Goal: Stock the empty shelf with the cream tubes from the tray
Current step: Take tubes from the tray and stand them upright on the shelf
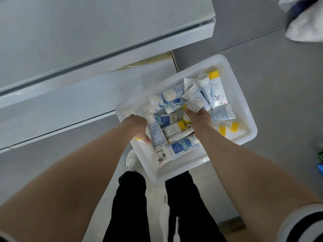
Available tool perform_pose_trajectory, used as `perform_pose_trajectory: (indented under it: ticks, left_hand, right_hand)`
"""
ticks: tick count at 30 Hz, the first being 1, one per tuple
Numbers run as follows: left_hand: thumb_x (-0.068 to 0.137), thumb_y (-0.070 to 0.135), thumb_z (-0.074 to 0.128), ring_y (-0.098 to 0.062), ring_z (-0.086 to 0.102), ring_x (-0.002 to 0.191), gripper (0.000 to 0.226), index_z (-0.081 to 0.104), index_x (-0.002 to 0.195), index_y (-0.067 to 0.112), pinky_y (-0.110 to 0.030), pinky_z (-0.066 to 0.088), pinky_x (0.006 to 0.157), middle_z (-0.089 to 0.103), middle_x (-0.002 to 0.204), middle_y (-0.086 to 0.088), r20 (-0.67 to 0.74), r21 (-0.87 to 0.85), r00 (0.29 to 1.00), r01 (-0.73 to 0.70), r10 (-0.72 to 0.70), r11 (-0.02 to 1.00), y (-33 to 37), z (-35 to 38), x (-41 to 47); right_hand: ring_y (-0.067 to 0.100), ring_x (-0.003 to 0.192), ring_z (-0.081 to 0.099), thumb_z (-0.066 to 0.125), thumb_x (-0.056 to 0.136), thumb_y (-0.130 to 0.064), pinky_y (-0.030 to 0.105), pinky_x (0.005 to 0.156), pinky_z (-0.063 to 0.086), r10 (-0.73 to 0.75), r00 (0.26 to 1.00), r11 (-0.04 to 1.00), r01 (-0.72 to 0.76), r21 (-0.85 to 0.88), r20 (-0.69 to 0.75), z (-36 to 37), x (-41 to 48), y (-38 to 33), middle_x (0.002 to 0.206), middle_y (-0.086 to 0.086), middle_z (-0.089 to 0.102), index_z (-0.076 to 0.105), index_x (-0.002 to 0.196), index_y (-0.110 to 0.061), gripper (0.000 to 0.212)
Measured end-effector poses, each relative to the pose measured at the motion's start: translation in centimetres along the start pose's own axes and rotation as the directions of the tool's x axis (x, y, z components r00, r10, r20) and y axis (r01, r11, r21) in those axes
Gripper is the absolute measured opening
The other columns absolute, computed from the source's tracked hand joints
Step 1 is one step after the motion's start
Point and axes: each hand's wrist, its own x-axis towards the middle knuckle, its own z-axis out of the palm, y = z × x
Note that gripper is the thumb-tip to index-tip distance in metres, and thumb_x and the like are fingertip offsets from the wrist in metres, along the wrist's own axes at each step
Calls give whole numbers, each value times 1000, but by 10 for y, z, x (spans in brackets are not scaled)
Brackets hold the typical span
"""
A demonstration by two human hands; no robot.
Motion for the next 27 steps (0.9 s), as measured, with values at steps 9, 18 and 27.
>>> perform_pose_trajectory:
  ticks: [9, 18, 27]
  left_hand:
    - [79, 58, 67, -23, 55, 84, 54, 57, 90, 7, -29, 43, 69, 56, 81, -6, -116, -116, 993, -8, -5, 993, 2, 13, -45]
    - [89, 37, 65, -21, 53, 80, 43, 53, 114, 4, -32, 51, 66, 55, 96, -12, 19, -997, 991, 9, 133, 75, -51, 17, -133]
    - [86, 10, 67, -21, 64, 82, 34, 58, 118, 2, -30, 56, 66, 66, 96, -12, -214, -961, 941, -155, 261, -229, -102, 49, -236]
  right_hand:
    - [20, 102, 64, 64, 93, -35, 35, 82, 56, -106, 993, 972, 93, 218, 51, -31, -49, -6, 106, -4, 67, 58, 116, -23, 27]
    - [27, 96, 70, 61, 93, -46, 47, 76, 60, -22, 986, 863, -64, 501, 164, -27, -164, 19, 110, 7, 70, 57, 119, -24, 35]
    - [24, 100, 68, 64, 92, -40, 53, 90, 54, -155, 972, 814, 25, 581, 175, 14, -289, 21, 105, 5, 71, 61, 114, -26, 25]
